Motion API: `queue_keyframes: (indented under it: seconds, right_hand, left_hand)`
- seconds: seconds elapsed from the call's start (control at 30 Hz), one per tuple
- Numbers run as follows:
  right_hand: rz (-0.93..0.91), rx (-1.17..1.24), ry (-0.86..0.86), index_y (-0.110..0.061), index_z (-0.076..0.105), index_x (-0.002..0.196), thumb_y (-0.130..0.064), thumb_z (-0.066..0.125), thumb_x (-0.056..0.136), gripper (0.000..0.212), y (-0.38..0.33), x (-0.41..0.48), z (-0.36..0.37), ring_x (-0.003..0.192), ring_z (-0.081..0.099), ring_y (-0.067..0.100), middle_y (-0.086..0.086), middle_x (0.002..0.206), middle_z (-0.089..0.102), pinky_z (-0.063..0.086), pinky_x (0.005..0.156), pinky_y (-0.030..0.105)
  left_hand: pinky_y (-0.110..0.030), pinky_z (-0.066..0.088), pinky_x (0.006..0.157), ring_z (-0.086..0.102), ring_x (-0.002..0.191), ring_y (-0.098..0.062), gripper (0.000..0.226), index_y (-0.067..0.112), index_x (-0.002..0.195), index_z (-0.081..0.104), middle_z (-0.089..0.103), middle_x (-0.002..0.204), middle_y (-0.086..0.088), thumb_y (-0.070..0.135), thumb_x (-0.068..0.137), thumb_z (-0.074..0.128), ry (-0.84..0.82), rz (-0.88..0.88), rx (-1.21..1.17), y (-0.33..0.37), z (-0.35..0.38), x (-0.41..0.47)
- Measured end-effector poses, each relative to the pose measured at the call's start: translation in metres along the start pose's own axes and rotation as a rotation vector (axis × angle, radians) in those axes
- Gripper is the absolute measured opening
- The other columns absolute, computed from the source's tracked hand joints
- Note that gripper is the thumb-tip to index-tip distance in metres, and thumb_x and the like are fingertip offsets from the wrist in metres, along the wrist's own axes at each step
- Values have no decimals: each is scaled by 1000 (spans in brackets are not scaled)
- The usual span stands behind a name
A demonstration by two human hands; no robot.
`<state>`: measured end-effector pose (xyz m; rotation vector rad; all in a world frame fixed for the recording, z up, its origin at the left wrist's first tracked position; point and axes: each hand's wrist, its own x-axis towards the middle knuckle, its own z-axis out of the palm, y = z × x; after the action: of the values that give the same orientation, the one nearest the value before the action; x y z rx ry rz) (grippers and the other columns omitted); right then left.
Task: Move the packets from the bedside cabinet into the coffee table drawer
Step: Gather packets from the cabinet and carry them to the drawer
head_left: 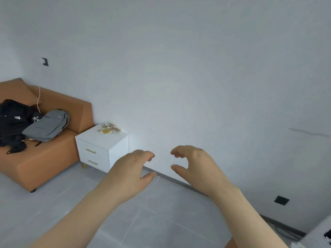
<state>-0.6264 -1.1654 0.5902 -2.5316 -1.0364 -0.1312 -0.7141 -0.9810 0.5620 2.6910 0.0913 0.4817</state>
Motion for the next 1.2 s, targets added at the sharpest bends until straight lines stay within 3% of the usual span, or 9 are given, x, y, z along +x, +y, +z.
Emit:
queue_keyframes:
  seconds: [0.33, 0.5, 0.67, 1.2]
  right_hand:
    - [-111, 36, -83, -30, 54, 126, -33, 59, 91, 36, 26, 173, 54, 110, 54, 6, -15, 118, 59, 44, 92, 23]
    - [-148, 56, -112, -30, 54, 125, -36, 59, 90, 35, 5, 274, 96, 109, 54, 7, -15, 117, 59, 44, 92, 24]
    - [-133, 85, -125, -31, 53, 125, -34, 59, 91, 35, -21, 372, 131, 110, 53, 5, -16, 117, 58, 43, 93, 23]
    - [-112, 189, -260, -34, 54, 123, -34, 60, 89, 34, -7, 654, 263, 110, 51, 3, -18, 115, 58, 40, 92, 20]
  left_hand:
    - [-15, 36, 89, 48, 111, -3, 44, 32, 132, 46, 51, 125, 15, 38, 90, 56, 7, -148, 11, -95, 13, 115]
    - [-13, 29, 81, 45, 84, -5, 43, 33, 133, 44, 49, 127, 16, 39, 91, 54, 12, -208, 42, -180, 0, 174]
    - [-14, 35, 90, 47, 113, -2, 45, 32, 134, 43, 49, 128, 17, 39, 91, 54, 0, -224, 44, -270, -22, 230]
    - [-16, 38, 91, 50, 113, -1, 46, 31, 133, 46, 52, 126, 19, 39, 89, 58, -23, -379, 45, -504, -9, 410]
